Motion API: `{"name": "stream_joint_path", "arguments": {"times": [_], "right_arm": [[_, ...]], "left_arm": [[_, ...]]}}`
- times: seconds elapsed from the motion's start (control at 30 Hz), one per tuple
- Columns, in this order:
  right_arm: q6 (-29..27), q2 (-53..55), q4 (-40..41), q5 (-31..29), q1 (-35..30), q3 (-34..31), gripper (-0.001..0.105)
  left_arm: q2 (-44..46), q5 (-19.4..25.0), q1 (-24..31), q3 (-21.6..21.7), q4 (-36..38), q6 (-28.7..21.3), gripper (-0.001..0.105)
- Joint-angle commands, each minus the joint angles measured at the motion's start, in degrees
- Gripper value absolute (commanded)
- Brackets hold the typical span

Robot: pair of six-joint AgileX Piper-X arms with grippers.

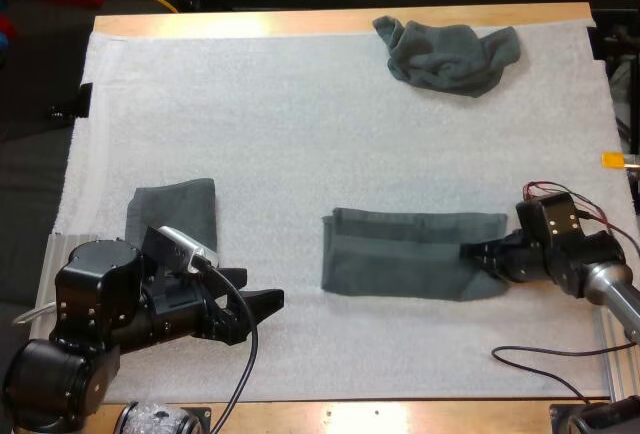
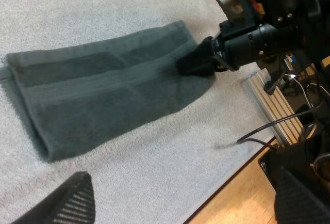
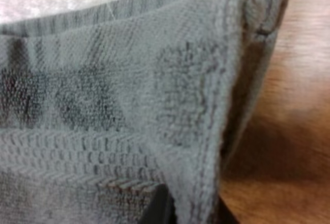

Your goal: Pick towel from pile, fold and stack

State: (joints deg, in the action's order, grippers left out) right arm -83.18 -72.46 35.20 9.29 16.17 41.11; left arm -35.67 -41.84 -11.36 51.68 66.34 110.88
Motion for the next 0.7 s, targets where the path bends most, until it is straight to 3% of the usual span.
{"name": "stream_joint_path", "arguments": {"times": [0.0,0.4,0.67], "right_arm": [[-2.04,0.88,3.63,-3.47,0.04,1.06,0.002],[-9.23,2.37,15.67,-20.63,0.04,9.66,0.002],[-12.16,2.37,22.33,-25.09,0.04,13.15,0.002]], "left_arm": [[0.19,-0.51,0.05,0.48,-0.18,0.28,0.070],[0.19,-1.74,0.05,0.48,-0.18,0.28,0.070],[0.19,-1.74,0.05,0.48,-0.18,0.28,0.070]]}}
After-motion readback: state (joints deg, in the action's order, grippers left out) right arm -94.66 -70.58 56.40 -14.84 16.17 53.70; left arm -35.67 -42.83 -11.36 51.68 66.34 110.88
